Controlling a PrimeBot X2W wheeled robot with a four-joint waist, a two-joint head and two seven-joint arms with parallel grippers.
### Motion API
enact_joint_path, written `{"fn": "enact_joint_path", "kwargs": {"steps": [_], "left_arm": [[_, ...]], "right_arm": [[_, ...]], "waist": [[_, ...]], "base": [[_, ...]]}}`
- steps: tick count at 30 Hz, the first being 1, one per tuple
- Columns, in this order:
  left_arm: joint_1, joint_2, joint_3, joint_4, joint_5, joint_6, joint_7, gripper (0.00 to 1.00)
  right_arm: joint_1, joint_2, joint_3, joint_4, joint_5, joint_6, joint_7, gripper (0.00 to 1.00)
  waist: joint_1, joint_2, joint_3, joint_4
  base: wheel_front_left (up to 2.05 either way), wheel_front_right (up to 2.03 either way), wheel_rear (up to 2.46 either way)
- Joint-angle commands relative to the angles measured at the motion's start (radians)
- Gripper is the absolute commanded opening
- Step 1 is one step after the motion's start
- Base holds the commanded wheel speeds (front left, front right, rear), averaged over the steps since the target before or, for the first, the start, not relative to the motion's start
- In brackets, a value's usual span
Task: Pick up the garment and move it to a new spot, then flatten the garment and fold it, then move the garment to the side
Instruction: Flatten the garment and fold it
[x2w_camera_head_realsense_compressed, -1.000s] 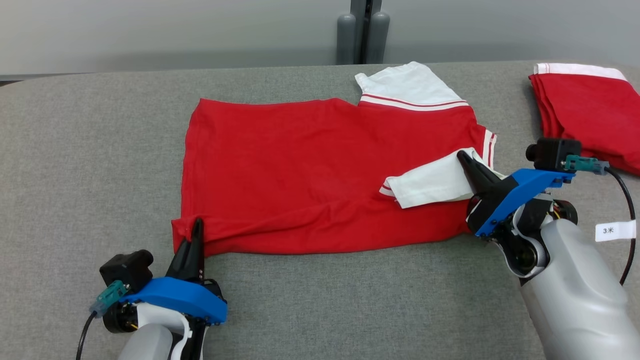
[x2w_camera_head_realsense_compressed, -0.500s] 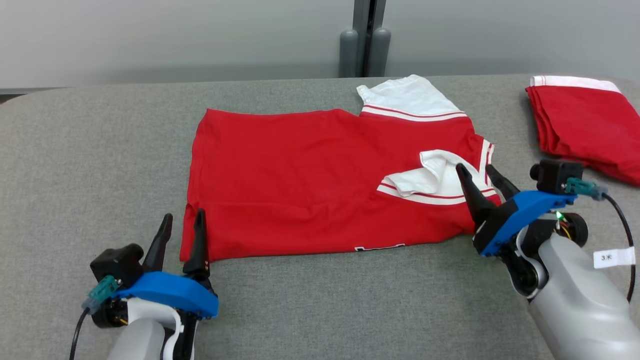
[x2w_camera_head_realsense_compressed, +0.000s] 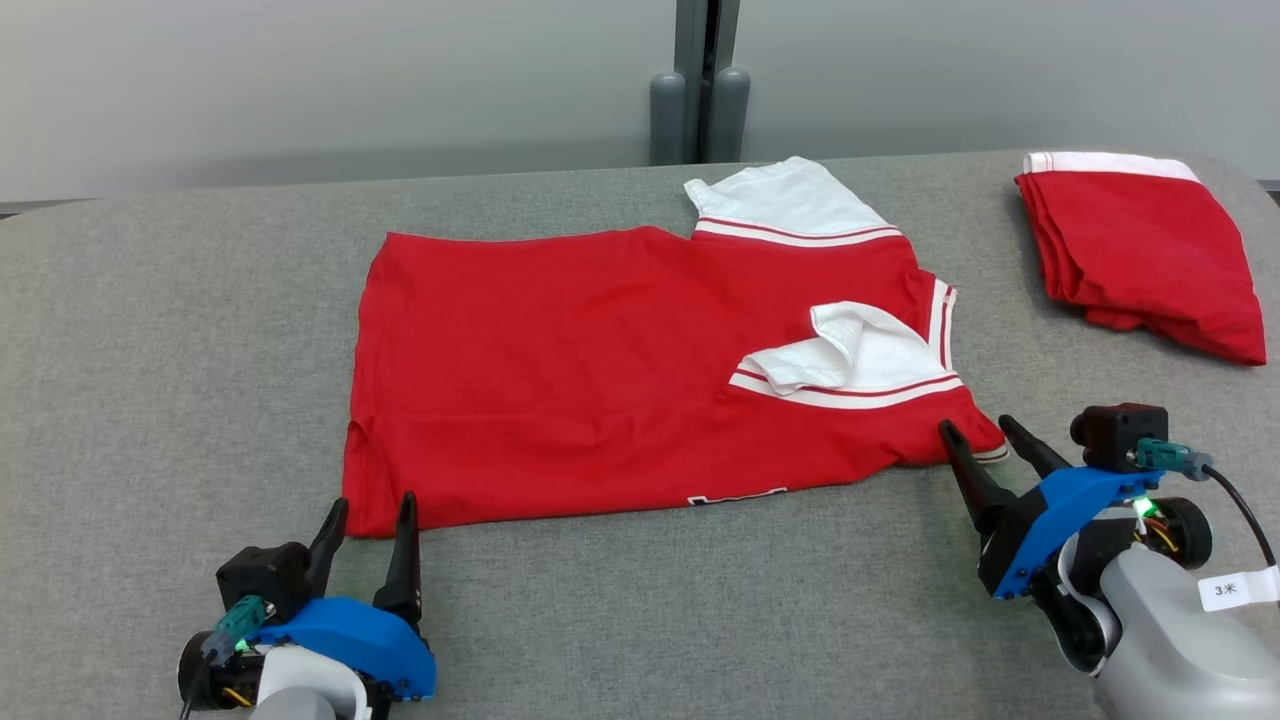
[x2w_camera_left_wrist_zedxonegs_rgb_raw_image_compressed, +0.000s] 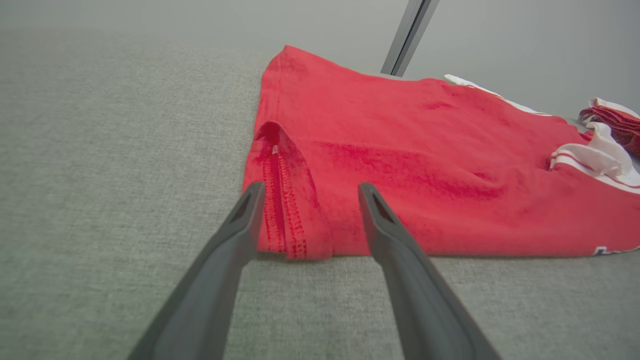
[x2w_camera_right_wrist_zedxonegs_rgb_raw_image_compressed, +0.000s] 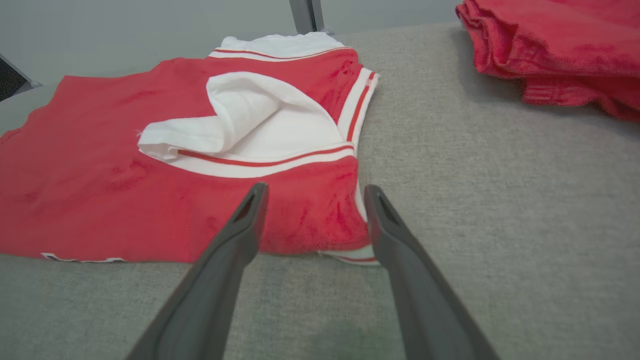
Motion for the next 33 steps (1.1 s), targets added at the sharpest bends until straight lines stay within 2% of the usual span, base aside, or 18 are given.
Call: {"fn": "enact_joint_path", "kwargs": {"steps": [1,12,16,17,18,19,20,27,33], "left_arm": [[-0.017,0.008,-0.006,0.013,0.007,0.002,-0.004,1.00],[-0.099,0.026,-0.038,0.151,0.064,0.041,-0.004,1.00],[-0.120,0.021,-0.038,0.198,0.046,0.023,0.004,1.00],[-0.123,0.019,-0.039,0.208,0.042,0.016,0.005,0.90],[-0.126,0.015,-0.037,0.215,0.031,0.011,0.004,0.51],[-0.130,0.011,-0.032,0.217,0.023,0.005,0.003,0.02],[-0.133,0.008,-0.030,0.216,0.017,0.000,0.001,0.00],[-0.094,0.002,0.012,0.163,-0.032,-0.020,-0.003,0.00],[0.032,0.000,0.023,0.068,-0.052,-0.029,-0.004,0.00]], "right_arm": [[-0.010,-0.013,0.006,0.011,-0.018,0.000,-0.010,1.00],[-0.069,0.021,0.038,0.115,-0.069,0.000,-0.016,1.00],[-0.086,0.029,0.047,0.149,-0.072,0.000,-0.020,1.00],[-0.089,0.031,0.051,0.159,-0.074,0.000,-0.015,1.00],[-0.093,0.036,0.052,0.166,-0.070,0.000,-0.016,0.85],[-0.097,0.041,0.052,0.169,-0.063,0.000,-0.020,0.24],[-0.100,0.044,0.054,0.174,-0.057,0.000,-0.023,0.00],[-0.055,0.046,0.055,0.187,-0.011,0.000,-0.068,0.00],[0.070,0.024,0.051,0.105,0.049,0.000,-0.109,0.00]], "waist": [[0.0001,-0.0001,0.003,-0.001],[0.0001,-0.0001,0.026,-0.004],[0.0001,-0.0001,0.038,-0.005],[0.0001,-0.0001,0.039,-0.004],[0.0001,-0.0001,0.040,-0.003],[0.0001,-0.0001,0.041,-0.002],[0.0001,-0.0001,0.041,-0.001],[0.0001,-0.0001,-0.004,0.009],[0.0001,-0.0001,-0.084,0.019]], "base": [[0.00,0.00,0.00],[0.00,0.00,0.00],[0.00,0.00,0.00],[0.00,0.00,0.00],[0.00,0.00,0.00],[0.00,0.00,0.00],[0.00,0.00,0.00],[0.00,0.00,0.00],[0.00,0.00,0.00]]}}
